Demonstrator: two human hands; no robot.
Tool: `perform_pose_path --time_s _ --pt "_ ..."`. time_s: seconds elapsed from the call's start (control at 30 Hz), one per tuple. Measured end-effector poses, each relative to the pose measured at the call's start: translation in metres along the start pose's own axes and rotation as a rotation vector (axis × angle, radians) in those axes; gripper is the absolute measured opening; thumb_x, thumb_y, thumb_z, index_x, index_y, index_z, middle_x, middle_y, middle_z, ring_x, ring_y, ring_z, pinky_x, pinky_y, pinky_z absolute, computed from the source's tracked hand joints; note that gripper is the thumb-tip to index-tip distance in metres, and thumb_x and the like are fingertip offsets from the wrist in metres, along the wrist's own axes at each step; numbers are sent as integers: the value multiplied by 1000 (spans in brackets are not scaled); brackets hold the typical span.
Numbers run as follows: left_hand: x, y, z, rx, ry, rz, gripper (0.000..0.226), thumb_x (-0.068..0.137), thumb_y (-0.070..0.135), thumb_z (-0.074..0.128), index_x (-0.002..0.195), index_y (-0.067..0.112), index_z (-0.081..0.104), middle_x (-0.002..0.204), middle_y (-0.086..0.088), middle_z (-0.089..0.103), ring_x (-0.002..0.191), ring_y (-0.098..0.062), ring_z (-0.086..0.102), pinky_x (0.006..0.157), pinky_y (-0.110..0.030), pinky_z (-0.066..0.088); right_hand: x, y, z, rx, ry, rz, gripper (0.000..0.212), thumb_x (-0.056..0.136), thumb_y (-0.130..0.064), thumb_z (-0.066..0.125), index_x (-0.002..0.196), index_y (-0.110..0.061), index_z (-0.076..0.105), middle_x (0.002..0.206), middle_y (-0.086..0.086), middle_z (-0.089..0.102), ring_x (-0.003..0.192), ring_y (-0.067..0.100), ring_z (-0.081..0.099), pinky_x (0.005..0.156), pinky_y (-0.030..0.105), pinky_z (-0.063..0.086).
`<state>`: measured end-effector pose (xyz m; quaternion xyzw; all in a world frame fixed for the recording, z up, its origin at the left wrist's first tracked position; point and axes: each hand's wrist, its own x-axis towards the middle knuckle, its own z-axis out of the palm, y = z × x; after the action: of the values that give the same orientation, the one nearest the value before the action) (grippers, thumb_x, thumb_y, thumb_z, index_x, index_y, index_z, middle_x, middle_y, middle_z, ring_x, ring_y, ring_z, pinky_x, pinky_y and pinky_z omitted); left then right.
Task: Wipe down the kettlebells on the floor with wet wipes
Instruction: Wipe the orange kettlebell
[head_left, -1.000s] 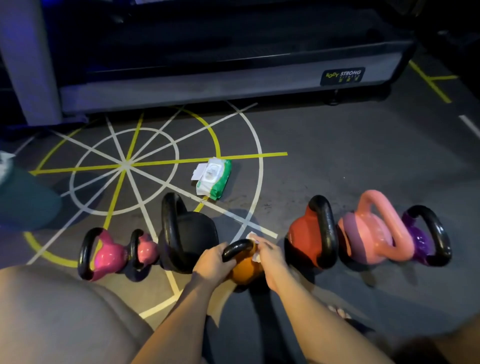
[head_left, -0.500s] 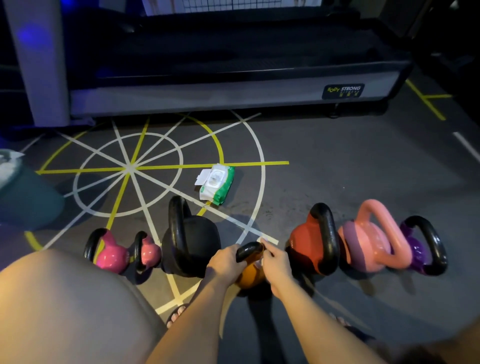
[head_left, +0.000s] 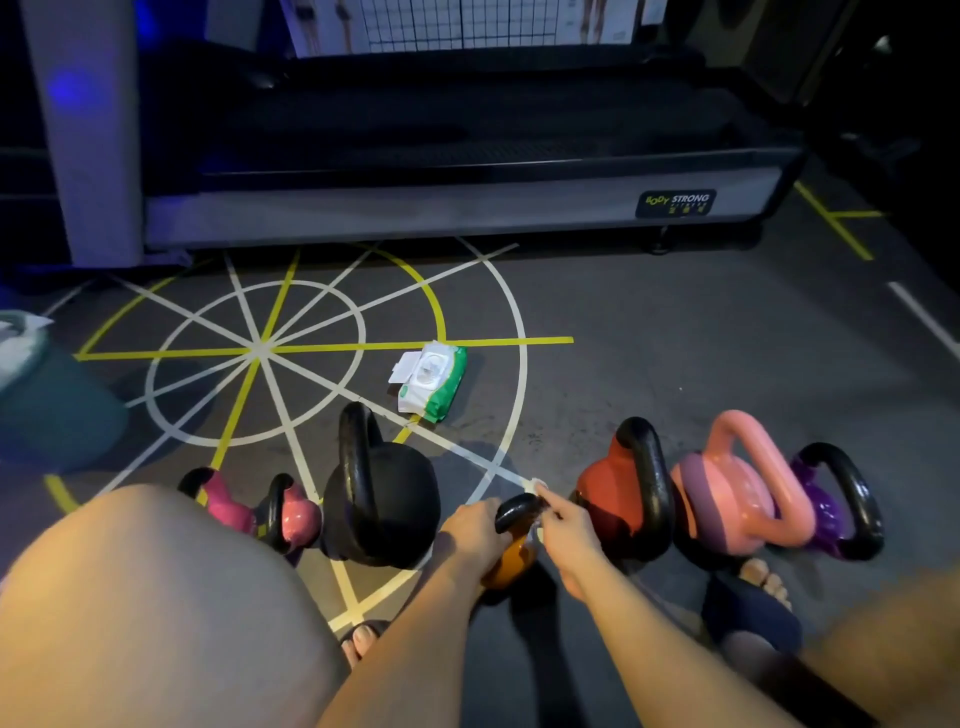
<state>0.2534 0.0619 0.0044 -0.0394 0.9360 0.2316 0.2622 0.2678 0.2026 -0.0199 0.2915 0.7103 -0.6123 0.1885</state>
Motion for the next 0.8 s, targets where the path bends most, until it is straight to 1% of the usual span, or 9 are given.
perform_pose_path --time_s 0.13,0.23,0.33,0.43,0.5,0.53,0.6,0.7,0.8 --pt "6 0 -4 -3 17 2 21 95 33 62 116 32 59 105 2 66 97 -18 63 88 -35 53 -5 -9 8 50 42 -136 44 100 -6 46 119 -37 71 121 -17 66 90 0 63 81 13 52" --pt "9 6 -3 21 12 11 19 95 34 62 113 28 58 104 1 66 96 -17 63 87 -36 54 -2 -7 4 -11 39 -149 46 100 -7 46 126 -38 67 117 -16 64 90 -2 60 87 15 47" --pt "12 13 0 34 -8 46 14 94 36 63 104 28 56 97 1 65 91 -17 64 85 -35 55 18 0 -10 -29 -20 -58 45 101 -8 45 133 -35 61 107 -5 73 84 1 64 83 19 49" --pt "11 18 3 67 10 98 17 94 34 61 107 25 55 102 -2 65 97 -22 64 86 -38 54 27 -5 -15 -7 23 -40 45 98 -6 45 124 -34 69 102 -3 76 90 12 70 93 34 57" --pt "7 19 5 92 30 118 21 94 30 60 114 23 54 108 -3 66 103 -24 64 86 -38 53 19 -18 -11 -30 68 -144 46 96 -2 45 115 -32 74 114 -14 71 103 6 65 99 24 50" --pt "6 17 6 102 44 115 23 94 30 60 116 24 54 110 -3 66 104 -24 63 84 -37 51 13 -24 -8 -64 68 -202 46 95 -1 46 111 -31 76 114 -18 70 105 2 62 97 17 46" --pt "2 14 3 100 82 76 26 94 35 62 117 25 53 111 1 65 104 -19 62 80 -33 50 4 -32 -4 -124 36 -317 45 95 0 46 107 -30 78 110 -21 70 104 -3 60 96 14 42" --pt "-1 6 1 98 134 64 39 86 51 69 113 27 53 111 5 60 102 -17 61 84 -36 53 9 -27 -6 -211 12 -339 46 94 0 46 112 -30 76 110 -22 66 102 -2 58 96 16 42" --pt "-10 -2 0 102 96 57 47 85 59 67 116 27 53 112 5 55 103 -17 59 87 -37 52 14 -5 -22 -147 -9 -186 50 97 0 43 133 -28 64 117 -11 63 106 5 54 96 19 39"
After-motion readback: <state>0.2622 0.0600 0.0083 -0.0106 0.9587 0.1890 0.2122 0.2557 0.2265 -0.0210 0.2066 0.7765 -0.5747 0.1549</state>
